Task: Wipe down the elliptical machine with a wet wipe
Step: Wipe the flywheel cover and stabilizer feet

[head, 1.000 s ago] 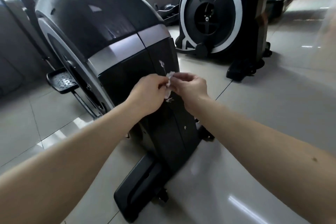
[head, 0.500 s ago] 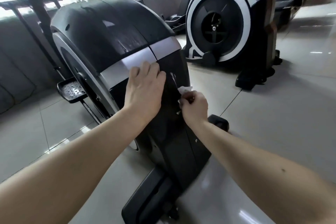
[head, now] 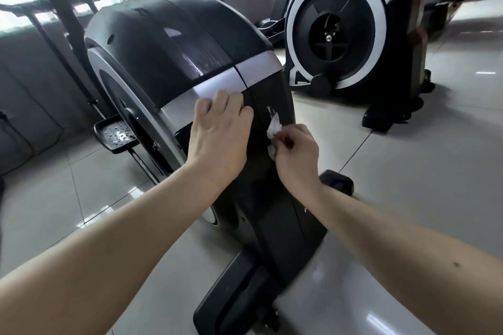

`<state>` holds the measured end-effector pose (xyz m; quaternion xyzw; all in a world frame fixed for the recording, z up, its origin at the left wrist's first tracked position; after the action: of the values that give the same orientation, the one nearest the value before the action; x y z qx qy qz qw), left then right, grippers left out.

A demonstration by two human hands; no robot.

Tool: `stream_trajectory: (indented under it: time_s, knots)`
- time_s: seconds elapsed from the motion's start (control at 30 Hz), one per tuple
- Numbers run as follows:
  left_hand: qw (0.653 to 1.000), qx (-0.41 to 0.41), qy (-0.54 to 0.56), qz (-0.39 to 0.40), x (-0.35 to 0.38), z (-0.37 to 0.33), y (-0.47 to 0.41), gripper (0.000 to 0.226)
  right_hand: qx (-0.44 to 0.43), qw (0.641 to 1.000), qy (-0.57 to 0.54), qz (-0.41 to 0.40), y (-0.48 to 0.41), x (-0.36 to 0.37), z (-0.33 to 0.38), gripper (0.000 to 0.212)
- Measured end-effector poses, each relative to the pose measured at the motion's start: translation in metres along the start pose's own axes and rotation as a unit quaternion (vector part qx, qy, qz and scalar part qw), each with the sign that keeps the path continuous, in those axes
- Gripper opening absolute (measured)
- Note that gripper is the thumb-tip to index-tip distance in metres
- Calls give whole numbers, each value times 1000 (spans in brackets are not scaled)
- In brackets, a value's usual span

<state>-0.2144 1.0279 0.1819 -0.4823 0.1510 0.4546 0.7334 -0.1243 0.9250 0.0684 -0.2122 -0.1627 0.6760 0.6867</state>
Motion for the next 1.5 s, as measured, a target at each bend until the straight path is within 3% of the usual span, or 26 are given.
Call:
stream_trajectory:
  time_s: [0.17, 0.3, 0.43, 0.6, 0.7, 0.8, 1.0, 1.23, 1.4, 1.5]
  knots:
    - [1000, -9, 19, -19, 1, 6, 6, 31, -39, 996, -75, -23, -41, 18, 37, 17]
    - [999, -8, 36, -19, 4, 8, 8, 33, 33, 988, -80, -125, -72, 9, 35, 21]
    - [999, -7, 46, -23, 2, 11, 5, 36, -18, 996, -47, -76, -40, 22, 43, 31]
    - [998, -8, 55, -30, 2, 10, 7, 35, -50, 995, -86, -17, -15, 17, 38, 20]
    - [998, -10, 55, -27, 4, 10, 6, 36, -12, 993, -89, -72, -44, 9, 24, 18]
    - [998, -13, 53, -20, 4, 8, 6, 36, 86, 983, -90, -136, -53, 4, 14, 14]
    - [998, -9, 59, -20, 3, 7, 5, 40, -38, 997, -63, -26, -25, 20, 41, 14]
    - [998, -16, 57, 14, -5, 8, 4, 39, -43, 998, -47, -27, -28, 25, 38, 13]
    - [998, -19, 55, 33, -12, 7, 7, 37, 137, 982, -40, -124, -57, 8, 14, 14]
    - [998, -21, 53, 35, -13, 6, 6, 34, 43, 997, -28, -59, -41, 18, 42, 11]
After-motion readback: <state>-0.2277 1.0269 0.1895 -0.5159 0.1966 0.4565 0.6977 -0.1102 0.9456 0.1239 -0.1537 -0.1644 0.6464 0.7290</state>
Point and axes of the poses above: each hand's wrist, its own y-axis away from the middle knuckle, its own x-axis out of the palm, z = x × y, the point moved 1 cm from there along -y, towards the middle knuckle, and after that the axes turned 1 degree about -x, right-handed, at the moved point
